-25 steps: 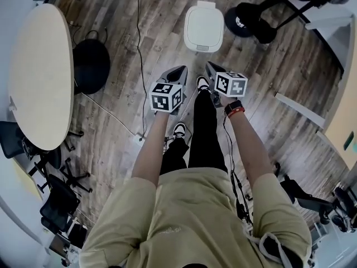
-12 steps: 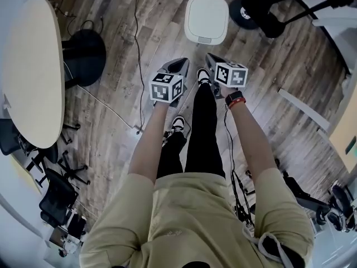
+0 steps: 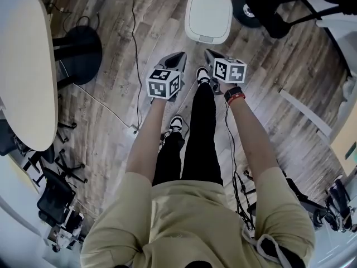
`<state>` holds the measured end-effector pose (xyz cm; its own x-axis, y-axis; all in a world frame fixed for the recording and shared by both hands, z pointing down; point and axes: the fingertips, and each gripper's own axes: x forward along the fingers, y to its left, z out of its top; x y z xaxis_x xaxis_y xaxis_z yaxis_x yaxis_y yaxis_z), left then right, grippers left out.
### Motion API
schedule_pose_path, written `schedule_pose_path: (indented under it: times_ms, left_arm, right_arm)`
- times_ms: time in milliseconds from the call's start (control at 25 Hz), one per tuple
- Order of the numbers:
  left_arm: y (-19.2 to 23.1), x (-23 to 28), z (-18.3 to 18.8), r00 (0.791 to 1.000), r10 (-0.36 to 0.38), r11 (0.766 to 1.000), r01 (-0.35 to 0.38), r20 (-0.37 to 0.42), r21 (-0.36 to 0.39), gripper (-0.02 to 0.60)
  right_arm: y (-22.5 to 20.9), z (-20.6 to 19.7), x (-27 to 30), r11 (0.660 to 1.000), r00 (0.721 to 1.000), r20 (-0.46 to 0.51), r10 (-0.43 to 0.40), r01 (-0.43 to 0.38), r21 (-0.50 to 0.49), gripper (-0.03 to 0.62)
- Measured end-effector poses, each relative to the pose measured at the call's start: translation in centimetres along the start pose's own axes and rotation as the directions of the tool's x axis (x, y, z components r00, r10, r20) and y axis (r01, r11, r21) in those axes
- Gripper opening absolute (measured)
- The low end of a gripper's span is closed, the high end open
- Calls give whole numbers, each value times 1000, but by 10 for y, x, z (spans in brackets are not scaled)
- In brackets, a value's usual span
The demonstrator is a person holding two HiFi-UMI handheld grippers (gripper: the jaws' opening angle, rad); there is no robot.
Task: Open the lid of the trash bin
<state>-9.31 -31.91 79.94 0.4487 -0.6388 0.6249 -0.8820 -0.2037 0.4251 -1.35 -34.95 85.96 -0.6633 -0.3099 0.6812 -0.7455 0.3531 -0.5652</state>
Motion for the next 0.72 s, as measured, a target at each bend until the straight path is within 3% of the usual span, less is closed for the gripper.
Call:
schedule_pose_path:
  times_ms: [720]
  left_arm:
    - [25, 54, -3, 999, -21, 999, 20, 41, 28, 25]
  right_arm:
    - [-52, 2, 65, 998, 998, -14, -61, 61, 35, 15]
